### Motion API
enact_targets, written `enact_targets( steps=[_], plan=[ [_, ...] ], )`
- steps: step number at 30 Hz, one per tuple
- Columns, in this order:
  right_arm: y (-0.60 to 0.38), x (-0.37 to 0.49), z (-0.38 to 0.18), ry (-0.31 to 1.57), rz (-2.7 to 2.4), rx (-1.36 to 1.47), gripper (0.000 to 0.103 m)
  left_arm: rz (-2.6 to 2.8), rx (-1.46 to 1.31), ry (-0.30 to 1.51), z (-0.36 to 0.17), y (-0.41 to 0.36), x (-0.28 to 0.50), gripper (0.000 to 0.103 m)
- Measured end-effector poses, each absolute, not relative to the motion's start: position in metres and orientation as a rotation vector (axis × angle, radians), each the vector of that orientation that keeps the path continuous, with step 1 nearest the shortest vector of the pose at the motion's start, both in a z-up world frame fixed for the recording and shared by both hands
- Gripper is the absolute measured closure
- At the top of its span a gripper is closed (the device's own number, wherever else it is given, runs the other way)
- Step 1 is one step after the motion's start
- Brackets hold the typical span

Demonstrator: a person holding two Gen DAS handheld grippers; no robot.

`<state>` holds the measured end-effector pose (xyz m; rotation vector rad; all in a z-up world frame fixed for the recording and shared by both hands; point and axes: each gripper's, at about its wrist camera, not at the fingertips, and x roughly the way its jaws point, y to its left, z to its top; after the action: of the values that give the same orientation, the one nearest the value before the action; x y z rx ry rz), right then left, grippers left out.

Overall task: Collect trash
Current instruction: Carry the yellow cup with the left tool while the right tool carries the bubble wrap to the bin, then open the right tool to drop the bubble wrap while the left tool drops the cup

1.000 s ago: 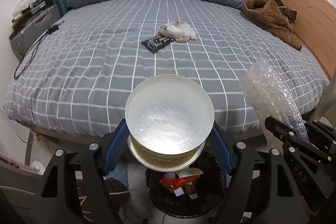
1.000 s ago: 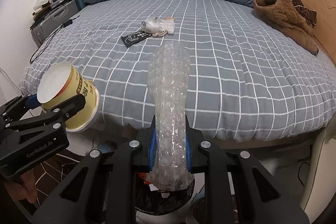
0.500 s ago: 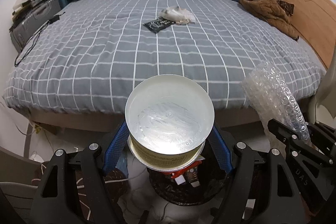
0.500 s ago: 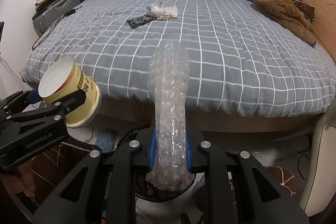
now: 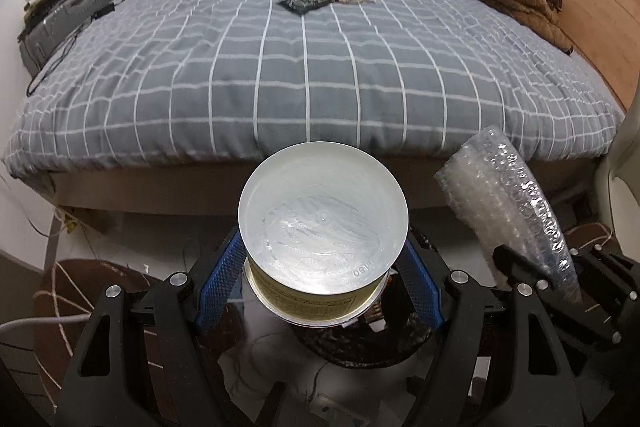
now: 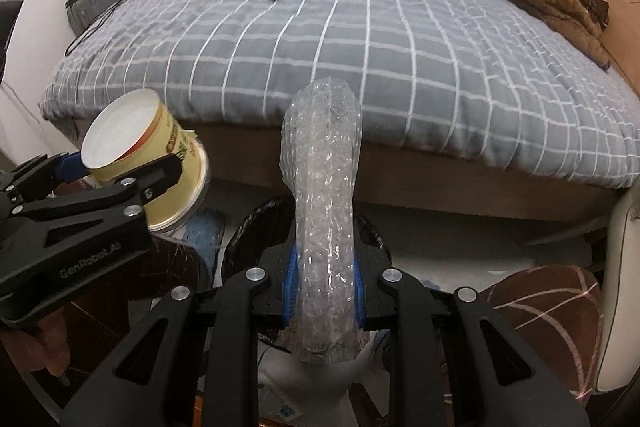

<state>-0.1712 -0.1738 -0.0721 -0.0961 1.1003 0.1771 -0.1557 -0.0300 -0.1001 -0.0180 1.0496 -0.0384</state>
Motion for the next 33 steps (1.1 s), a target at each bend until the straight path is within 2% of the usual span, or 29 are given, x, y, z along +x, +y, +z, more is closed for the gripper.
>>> enact_targets(
  steps=[21,24,27,29,33],
  plan=[
    [-0.160,-0.157,-0.146,1.258,0.203,-0.109,0.079,0.024,-0.060,1.153,-0.158,-0.002,-0.149,0.030],
    [-0.157,-0.156,-0.153,1.269,0.216,-0.110,0.075,0.045,-0.062,1.165,-0.163,0.005,-0.148,0.030],
    [-0.155,-0.154,-0.155,1.267,0.225,-0.115,0.064,0.061,-0.057,1.170,-0.167,0.010,-0.148,0.030],
    [-0.155,-0.154,-0.155,1.258,0.227,-0.117,0.053,0.067,-0.056,1.171,-0.168,0.012,-0.145,0.030],
    [-0.163,-0.154,-0.149,1.222,0.213,-0.131,0.040,0.060,-0.053,1.173,-0.170,0.008,-0.142,0.030]
  ],
)
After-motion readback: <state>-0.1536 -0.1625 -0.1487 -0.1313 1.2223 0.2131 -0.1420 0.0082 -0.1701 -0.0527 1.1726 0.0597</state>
